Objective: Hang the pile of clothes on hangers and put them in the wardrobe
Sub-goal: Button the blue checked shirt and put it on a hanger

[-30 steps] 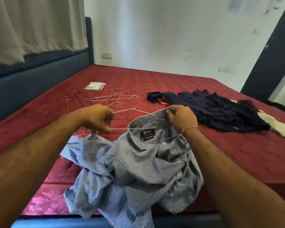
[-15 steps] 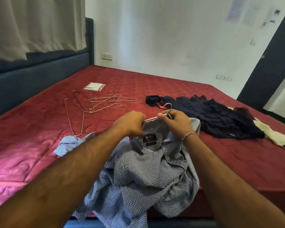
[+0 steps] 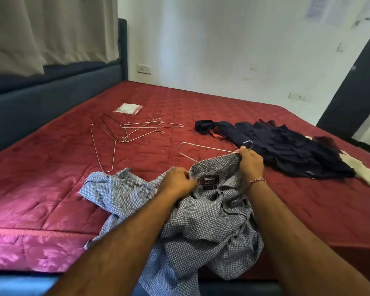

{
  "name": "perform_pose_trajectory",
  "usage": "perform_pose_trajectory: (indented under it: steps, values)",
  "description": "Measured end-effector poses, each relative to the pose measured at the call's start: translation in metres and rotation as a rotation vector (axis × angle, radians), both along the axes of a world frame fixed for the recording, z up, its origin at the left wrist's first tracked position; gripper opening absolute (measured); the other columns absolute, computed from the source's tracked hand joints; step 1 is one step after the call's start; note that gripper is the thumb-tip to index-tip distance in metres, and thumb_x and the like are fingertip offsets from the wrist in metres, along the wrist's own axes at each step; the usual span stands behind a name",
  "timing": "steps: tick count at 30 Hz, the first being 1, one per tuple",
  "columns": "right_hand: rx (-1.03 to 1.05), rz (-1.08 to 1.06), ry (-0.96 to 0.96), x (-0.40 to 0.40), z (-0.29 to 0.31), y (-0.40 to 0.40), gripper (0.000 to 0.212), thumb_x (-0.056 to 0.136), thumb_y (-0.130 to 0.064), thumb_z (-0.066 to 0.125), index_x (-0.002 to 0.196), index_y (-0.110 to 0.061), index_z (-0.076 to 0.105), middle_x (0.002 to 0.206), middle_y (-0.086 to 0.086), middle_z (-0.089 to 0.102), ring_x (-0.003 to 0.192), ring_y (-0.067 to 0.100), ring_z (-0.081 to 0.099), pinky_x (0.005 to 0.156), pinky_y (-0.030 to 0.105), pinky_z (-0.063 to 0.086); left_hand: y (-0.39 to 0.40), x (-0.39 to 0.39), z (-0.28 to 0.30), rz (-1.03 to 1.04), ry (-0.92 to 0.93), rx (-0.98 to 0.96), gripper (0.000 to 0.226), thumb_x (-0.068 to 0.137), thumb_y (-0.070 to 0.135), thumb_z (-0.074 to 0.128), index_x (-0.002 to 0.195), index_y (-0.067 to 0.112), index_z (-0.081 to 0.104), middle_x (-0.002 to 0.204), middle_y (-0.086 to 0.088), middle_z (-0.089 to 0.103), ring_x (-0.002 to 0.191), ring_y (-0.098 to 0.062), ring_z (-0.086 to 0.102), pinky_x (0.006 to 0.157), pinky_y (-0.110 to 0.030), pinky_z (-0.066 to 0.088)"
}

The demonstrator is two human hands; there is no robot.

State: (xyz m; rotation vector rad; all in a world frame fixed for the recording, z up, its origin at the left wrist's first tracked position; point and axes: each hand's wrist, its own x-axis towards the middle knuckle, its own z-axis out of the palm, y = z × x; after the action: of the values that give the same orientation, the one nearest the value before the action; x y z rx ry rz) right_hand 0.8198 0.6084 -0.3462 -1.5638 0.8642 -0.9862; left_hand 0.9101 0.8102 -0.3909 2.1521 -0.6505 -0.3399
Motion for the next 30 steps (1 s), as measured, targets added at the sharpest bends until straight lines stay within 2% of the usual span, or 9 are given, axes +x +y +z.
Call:
perform_pose_trajectory:
  steps: [4, 8, 12, 15, 21, 23, 25, 27, 30]
  values:
    - [-0.267, -0.046, 0.181, -0.011, -0.002, -0.006, 0.038, 0.087, -0.06, 0.047, 0.07, -0.035, 0.071, 0.068, -0.007, 0.065, 0.086, 0.027, 0.064, 0.1, 0.052, 0.046, 0.004, 0.015, 0.004, 0.166, 0.107, -0.286, 0.027, 0.088, 0.006, 0.07, 0.065, 0.02, 0.069, 0.064, 0.002, 0.067, 0.059, -0.018, 0.062, 0.054, -0.031, 0.053]
    - [-0.413, -0.111, 0.304, -0.012, -0.006, -0.008, 0.043, 0.091, -0.057, 0.042, 0.066, -0.028, 0.061, 0.08, 0.0, 0.067, 0.102, 0.029, 0.062, 0.107, 0.053, 0.035, 0.027, 0.023, 0.022, 0.149, 0.238, -0.419, 0.018, 0.092, -0.003, 0.068, 0.082, 0.01, 0.074, 0.064, -0.002, 0.068, 0.041, -0.007, 0.06, 0.041, -0.02, 0.047]
    - [-0.519, -0.072, 0.33, -0.01, -0.008, -0.002, 0.043, 0.094, -0.054, 0.048, 0.069, -0.024, 0.067, 0.076, 0.0, 0.067, 0.098, 0.031, 0.063, 0.105, 0.053, 0.038, 0.042, 0.035, 0.028, 0.147, 0.057, -0.339, 0.021, 0.095, 0.003, 0.067, 0.081, 0.018, 0.074, 0.07, -0.003, 0.072, 0.051, -0.019, 0.07, 0.049, -0.031, 0.056]
    - [-0.753, -0.065, 0.539, -0.01, -0.017, 0.007, 0.04, 0.101, -0.046, 0.051, 0.073, -0.023, 0.067, 0.082, -0.001, 0.067, 0.096, 0.024, 0.059, 0.104, 0.048, 0.034, 0.047, 0.045, 0.029, 0.188, -0.191, -0.222, 0.019, 0.086, 0.012, 0.068, 0.073, 0.025, 0.074, 0.062, 0.009, 0.071, 0.055, -0.012, 0.071, 0.057, -0.033, 0.061]
    - [-0.453, 0.371, 0.6, 0.022, 0.008, 0.025, 0.052, 0.102, -0.043, 0.059, 0.068, -0.005, 0.065, 0.065, 0.004, 0.06, 0.064, 0.021, 0.054, 0.07, 0.04, 0.047, 0.044, 0.043, 0.053, 0.13, -0.207, -0.317, 0.017, 0.091, 0.019, 0.071, 0.103, 0.029, 0.066, 0.071, 0.009, 0.063, 0.059, -0.009, 0.059, 0.056, -0.025, 0.046]
    - [-0.468, 0.456, 0.606, 0.034, 0.014, 0.036, 0.046, 0.102, -0.044, 0.06, 0.07, -0.01, 0.061, 0.065, 0.004, 0.056, 0.062, 0.019, 0.051, 0.07, 0.04, 0.047, 0.038, 0.041, 0.056, 0.151, -0.174, -0.374, 0.017, 0.097, 0.024, 0.069, 0.111, 0.029, 0.061, 0.078, 0.004, 0.066, 0.063, -0.014, 0.066, 0.056, -0.032, 0.054]
    - [-0.575, 0.425, 0.725, 0.043, 0.009, 0.044, 0.034, 0.096, -0.053, 0.063, 0.105, -0.021, 0.071, 0.097, 0.002, 0.066, 0.094, 0.02, 0.063, 0.092, 0.043, 0.051, 0.035, 0.043, 0.044, 0.135, -0.115, -0.316, 0.021, 0.102, 0.029, 0.061, 0.122, 0.03, 0.055, 0.088, 0.0, 0.069, 0.067, -0.02, 0.072, 0.057, -0.039, 0.061]
    - [-0.717, 0.252, 0.913, 0.04, -0.011, 0.05, 0.059, 0.087, -0.062, 0.068, 0.137, -0.032, 0.057, 0.13, -0.002, 0.055, 0.125, 0.022, 0.051, 0.11, 0.048, 0.04, 0.036, 0.042, 0.022, 0.035, -0.093, -0.122, 0.033, 0.103, 0.026, 0.056, 0.135, 0.025, 0.049, 0.097, -0.002, 0.067, 0.07, -0.02, 0.07, 0.057, -0.037, 0.059]
    - [-0.61, 0.065, 0.829, 0.022, -0.053, 0.063, 0.057, 0.084, -0.047, 0.075, 0.134, -0.03, 0.053, 0.135, 0.0, 0.048, 0.125, 0.02, 0.043, 0.109, 0.042, 0.04, 0.039, 0.036, -0.009, -0.06, -0.257, 0.233, 0.042, 0.099, 0.028, 0.057, 0.14, 0.019, 0.05, 0.128, -0.006, 0.059, 0.098, -0.02, 0.065, 0.085, -0.043, 0.059]
